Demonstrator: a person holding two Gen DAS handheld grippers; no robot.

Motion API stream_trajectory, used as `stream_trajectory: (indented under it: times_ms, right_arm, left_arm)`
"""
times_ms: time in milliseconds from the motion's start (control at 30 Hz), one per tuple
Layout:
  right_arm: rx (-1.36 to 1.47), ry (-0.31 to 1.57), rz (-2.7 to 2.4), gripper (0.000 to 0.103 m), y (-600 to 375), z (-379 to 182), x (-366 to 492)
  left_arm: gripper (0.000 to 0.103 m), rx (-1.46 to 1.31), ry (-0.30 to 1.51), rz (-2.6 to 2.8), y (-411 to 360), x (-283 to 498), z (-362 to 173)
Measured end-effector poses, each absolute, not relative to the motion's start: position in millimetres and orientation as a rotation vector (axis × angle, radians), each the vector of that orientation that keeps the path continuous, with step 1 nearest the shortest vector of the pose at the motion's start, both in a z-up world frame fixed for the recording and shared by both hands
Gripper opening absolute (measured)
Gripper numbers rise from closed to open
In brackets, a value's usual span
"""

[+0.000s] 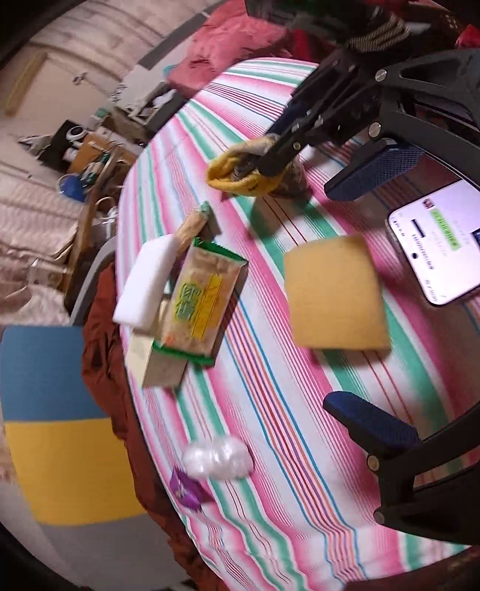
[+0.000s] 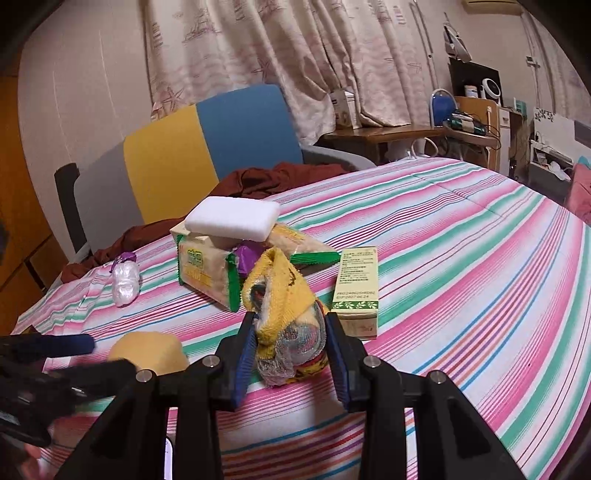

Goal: Organize objects
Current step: 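Grasp the yellow cloth bundle with the right tool, then grasp a third yellow sponge with the left tool while the right tool holds the cloth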

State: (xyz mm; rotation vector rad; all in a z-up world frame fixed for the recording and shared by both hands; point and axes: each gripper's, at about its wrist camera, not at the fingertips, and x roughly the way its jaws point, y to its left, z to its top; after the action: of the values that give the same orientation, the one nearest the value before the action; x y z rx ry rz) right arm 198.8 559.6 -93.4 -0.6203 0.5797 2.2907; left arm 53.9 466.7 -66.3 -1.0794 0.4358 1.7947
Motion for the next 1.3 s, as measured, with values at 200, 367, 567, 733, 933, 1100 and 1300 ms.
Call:
stream_trajectory:
  times_ms: [200, 367, 567, 733, 933, 1100, 1300]
  right_arm:
    - [-0.623, 0.583, 2.283, 0.036, 561, -96, 199]
    - [-0.623, 0.547, 2.28, 0.036, 556, -95, 197]
    - [-0.623, 0.524, 2.276, 0.036, 553, -95, 196]
    - [-0.63, 0.493, 2.274, 0.036, 550, -94, 193]
    - [-0.639, 0.453, 2.277, 0.036, 546, -93, 189]
    - [-0.652, 0.423, 2.279, 0.036, 542, -92, 186]
    - [-0.66, 0.407, 2.279, 0.036, 540, -93, 184]
  left_arm:
    - [0.103, -1.081, 0.473, 1.812, 478, 46, -88]
    - [0.094, -1.05, 0.468, 1.827, 472, 43, -99]
    - [0.082, -1.01, 0.381, 1.812, 453, 42, -91]
    - [0.078, -0.978, 0.352, 1.841, 429, 46, -84]
    - [0.076, -1.019, 0.245, 1.86, 396, 41, -82]
    - [0.076, -0.998, 0.245, 1.854, 387, 45, -82]
    - [0.097, -0.959, 0.276, 1.897, 385, 46, -82]
